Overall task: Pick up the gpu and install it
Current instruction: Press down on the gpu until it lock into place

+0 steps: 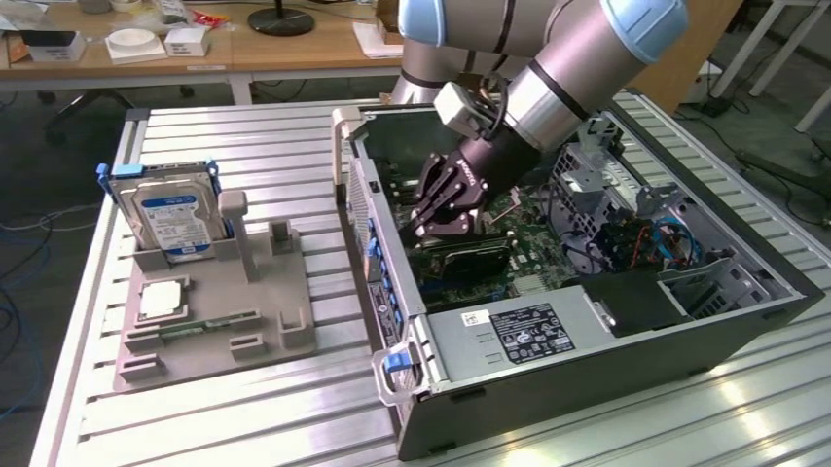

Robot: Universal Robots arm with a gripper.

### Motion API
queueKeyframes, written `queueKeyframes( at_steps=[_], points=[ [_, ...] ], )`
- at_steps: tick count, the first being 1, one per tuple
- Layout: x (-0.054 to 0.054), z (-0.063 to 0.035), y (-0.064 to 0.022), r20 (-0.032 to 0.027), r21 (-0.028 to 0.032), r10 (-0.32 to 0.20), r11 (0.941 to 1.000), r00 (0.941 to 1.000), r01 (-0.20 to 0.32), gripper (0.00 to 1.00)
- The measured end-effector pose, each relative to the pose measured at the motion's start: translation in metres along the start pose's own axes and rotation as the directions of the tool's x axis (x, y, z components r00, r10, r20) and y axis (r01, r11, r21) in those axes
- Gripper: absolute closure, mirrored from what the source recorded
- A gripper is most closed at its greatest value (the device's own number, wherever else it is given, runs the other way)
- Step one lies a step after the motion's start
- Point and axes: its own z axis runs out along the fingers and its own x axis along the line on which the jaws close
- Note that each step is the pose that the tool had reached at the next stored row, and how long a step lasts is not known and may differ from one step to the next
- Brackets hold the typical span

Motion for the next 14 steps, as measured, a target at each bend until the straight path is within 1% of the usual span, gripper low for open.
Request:
queueKeyframes(
  at_steps=[3, 4, 6, 8, 9, 10, 11, 12, 14],
  points=[
    [0.0, -0.0029, -0.0042, -0.0006, -0.0211, 0.0, 0.9998, 1.0, 0.0, 0.9],
    [0.0, -0.0033, -0.0047, -0.0007, -0.0269, 0.001, 0.9996, 1.0, -0.001, 0.9],
    [0.0, -0.0041, -0.0059, -0.0009, -0.0346, 0.001, 0.9994, 1.0, -0.001, 0.9],
    [0.0, -0.0064, -0.0099, -0.0012, -0.0454, 0.001, 0.999, 1.0, -0.001, 0.9],
    [0.0, -0.0073, -0.0114, -0.0013, -0.0471, 0.001, 0.9989, 1.0, -0.001, 0.9],
    [0.0, -0.0073, -0.0116, -0.0013, -0.0471, 0.001, 0.9989, 1.0, -0.001, 0.9],
    [0.0, -0.0071, -0.0117, -0.0011, -0.0444, 0.001, 0.999, 1.0, -0.001, 0.9],
    [0.0, -0.0067, -0.0114, -0.0008, -0.0319, 0.001, 0.9995, 1.0, -0.001, 0.9],
    [0.0, -0.0064, -0.011, -0.0001, 0.0045, 0.0, 1.0, 1.0, 0.0, 0.9]
  ],
)
